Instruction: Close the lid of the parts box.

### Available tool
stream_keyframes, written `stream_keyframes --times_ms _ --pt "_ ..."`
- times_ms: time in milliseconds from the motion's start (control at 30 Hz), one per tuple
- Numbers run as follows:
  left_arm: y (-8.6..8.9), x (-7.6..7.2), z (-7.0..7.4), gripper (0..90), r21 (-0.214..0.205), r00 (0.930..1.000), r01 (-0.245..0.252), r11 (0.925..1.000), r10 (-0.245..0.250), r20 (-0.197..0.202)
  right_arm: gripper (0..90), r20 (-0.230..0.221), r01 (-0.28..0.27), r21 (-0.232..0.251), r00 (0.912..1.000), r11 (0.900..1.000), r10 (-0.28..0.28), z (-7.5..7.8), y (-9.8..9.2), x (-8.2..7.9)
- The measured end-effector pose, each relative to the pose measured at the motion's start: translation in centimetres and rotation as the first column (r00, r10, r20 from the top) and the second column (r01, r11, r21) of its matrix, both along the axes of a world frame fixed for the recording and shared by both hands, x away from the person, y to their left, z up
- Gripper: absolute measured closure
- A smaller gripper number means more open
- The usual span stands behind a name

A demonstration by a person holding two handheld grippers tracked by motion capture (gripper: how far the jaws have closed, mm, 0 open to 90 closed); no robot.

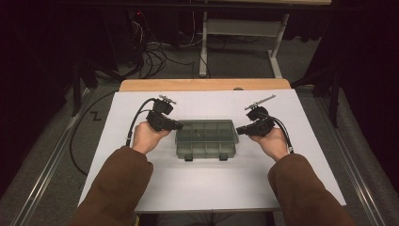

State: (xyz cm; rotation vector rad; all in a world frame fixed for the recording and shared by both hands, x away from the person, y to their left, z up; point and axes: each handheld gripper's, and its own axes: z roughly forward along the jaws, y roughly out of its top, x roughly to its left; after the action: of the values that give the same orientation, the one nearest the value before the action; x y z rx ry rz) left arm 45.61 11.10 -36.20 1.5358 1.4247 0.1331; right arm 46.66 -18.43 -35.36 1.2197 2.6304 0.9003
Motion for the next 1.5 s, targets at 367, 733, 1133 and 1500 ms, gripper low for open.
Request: stream_keyframes --times_ms 367,733,1133,1500 --pt "-0.2 -0.4 -0.6 78.8 -0.003 1.0 0.001 1.0 -0.001 0.003 90.0 0.013 -0.013 0.009 0.9998 0.9999 0.013 0.0 0.4 -0.1" --pt "-0.4 -1.0 -1.1 78.8 0.011 0.9999 0.006 0.9999 -0.006 0.015 90.0 0.014 -0.029 0.009 0.9995 0.9995 0.029 -0.3 1.0 -0.3" --pt "-0.6 -1.3 -1.6 78.7 0.017 0.9998 0.009 0.9998 -0.01 0.019 90.0 0.008 -0.044 -0.005 0.999 0.999 0.044 -0.8 1.6 -0.3" --pt "-0.6 -1.3 -2.0 78.7 0.019 0.9998 0.007 0.9998 -0.007 0.021 90.0 0.002 -0.049 -0.008 0.9988 0.9987 0.05 -1.2 1.9 -0.3"
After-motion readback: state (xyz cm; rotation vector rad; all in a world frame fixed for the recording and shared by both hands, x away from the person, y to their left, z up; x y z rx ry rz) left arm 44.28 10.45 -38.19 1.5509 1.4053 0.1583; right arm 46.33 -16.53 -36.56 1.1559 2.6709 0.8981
